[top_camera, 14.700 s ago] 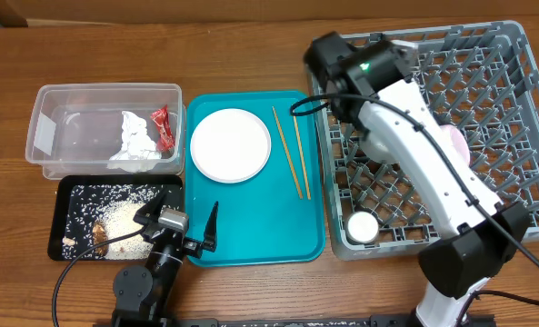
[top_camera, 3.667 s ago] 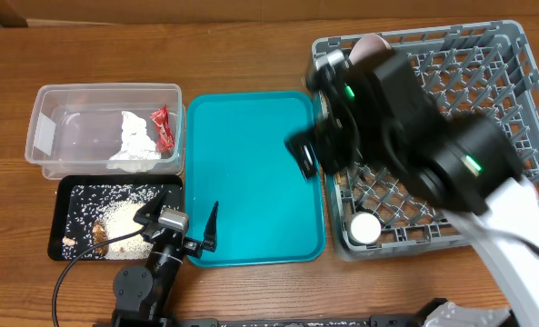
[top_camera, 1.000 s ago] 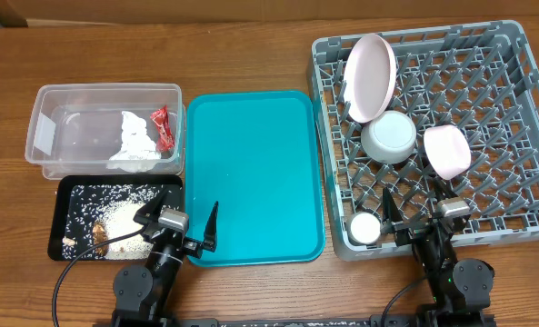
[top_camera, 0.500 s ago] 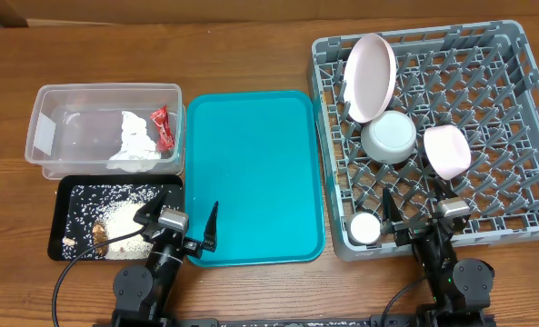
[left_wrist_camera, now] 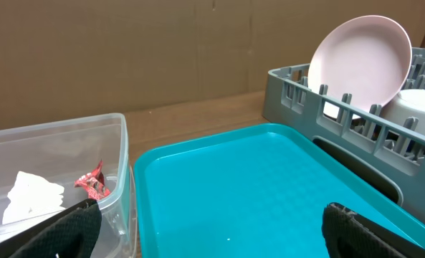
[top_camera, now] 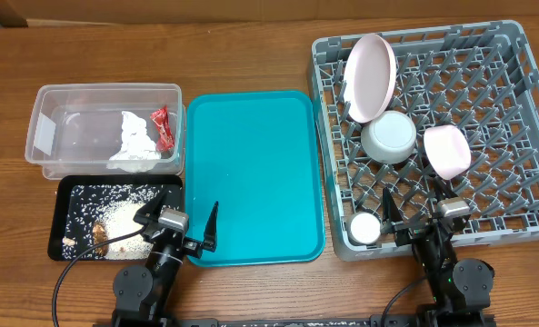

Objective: Sort waste into correct bins and load items into the dishwasher

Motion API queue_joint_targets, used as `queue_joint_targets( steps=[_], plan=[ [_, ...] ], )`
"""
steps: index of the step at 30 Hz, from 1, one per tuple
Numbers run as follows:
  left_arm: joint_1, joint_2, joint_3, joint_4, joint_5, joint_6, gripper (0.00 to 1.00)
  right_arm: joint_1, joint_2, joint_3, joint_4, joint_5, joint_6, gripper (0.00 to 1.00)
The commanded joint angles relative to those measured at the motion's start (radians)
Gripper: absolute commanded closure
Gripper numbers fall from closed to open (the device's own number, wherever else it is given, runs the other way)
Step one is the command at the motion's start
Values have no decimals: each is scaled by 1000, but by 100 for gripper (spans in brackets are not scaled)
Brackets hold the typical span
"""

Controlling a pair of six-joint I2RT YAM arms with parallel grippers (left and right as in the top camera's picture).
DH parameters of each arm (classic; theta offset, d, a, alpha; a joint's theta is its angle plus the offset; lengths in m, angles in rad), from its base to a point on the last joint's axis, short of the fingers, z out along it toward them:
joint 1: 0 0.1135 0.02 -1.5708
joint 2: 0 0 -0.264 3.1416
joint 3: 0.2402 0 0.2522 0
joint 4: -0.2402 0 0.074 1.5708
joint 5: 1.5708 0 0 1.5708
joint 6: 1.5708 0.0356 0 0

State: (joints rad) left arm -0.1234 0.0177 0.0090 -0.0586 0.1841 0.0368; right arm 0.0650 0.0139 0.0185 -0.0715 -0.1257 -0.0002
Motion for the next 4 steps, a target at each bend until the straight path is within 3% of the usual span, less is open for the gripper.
queue_joint_targets(
  steps=[1,4],
  plan=[
    [7,-6,-4,1,8,9,0,-6,-11,-11,3,8,-1,0],
    [7,-6,-4,1,8,9,0,-6,-11,-11,3,8,-1,0]
  ],
)
